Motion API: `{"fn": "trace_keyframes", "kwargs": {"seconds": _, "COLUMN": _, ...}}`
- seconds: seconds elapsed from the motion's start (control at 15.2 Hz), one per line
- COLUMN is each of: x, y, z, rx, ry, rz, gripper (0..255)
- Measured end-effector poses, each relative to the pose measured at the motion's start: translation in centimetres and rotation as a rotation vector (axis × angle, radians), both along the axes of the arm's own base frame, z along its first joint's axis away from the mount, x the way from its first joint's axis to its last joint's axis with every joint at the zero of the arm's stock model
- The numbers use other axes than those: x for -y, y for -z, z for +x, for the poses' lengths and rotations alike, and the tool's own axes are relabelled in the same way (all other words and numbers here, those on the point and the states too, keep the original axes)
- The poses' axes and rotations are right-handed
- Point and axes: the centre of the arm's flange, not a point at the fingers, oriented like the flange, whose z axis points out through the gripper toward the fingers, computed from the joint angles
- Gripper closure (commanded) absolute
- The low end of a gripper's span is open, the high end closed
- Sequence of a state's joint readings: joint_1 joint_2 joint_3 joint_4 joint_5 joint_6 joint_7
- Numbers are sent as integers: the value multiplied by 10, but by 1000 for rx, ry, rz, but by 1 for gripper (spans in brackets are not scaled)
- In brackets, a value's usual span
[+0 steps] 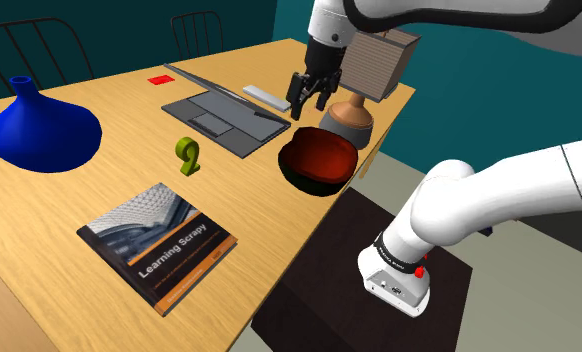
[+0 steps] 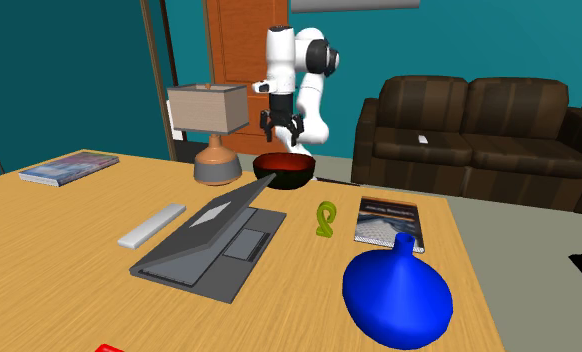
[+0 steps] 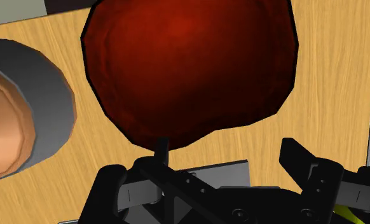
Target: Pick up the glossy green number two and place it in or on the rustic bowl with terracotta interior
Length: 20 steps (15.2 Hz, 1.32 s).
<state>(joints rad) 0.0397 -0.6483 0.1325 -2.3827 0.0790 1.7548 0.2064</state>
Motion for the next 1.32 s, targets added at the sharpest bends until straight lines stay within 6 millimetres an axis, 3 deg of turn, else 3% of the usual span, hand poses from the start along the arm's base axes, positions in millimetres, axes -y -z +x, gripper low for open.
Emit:
{"fn": "trace_keyframes", "kwargs": {"seconds": 0.53, "x": -87, "y": 27, "z": 52, "rx": -5, "ry": 25, "rz": -11, "gripper": 0}}
{"fn": "trace_keyframes", "kwargs": {"seconds": 1.32, "x": -208, "y": 68, "z": 149, "rx": -14, "ry": 63, "rz": -27, "gripper": 0}}
